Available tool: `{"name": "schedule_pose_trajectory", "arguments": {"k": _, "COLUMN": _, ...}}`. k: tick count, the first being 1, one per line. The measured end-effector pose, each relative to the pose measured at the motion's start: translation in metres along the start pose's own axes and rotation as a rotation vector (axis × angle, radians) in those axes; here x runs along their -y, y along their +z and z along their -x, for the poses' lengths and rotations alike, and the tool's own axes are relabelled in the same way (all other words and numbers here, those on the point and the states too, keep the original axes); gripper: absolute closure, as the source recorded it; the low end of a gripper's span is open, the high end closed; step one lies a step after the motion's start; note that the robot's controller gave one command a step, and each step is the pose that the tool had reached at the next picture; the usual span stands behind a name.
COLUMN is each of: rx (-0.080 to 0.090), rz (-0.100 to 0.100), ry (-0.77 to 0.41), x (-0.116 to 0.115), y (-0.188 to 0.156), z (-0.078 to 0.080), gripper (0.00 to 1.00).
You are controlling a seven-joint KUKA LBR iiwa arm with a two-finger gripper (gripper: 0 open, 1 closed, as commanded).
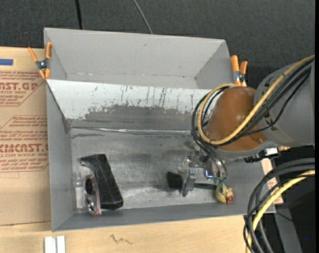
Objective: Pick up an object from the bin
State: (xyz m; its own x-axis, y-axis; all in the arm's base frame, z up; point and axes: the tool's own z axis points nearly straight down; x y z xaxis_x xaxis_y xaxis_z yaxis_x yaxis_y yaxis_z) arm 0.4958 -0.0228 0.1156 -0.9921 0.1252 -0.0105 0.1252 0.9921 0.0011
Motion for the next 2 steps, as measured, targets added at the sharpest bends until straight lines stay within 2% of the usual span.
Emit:
{"name": "schedule_pose_trajectory", "arguments": {"k": 1, "rx": -0.019, "rz": -0.001, "ry": -0.026, "x": 0.001, "y": -0.031, "z": -0.005, "gripper": 1.00}}
{"name": "schedule_pose_trajectory", "arguments": {"k": 2, "rx": 0.003, "rz": 0.000, "ry": -0.029, "x": -0.001, "y": -0.015, "z": 0.004, "gripper": 1.00}}
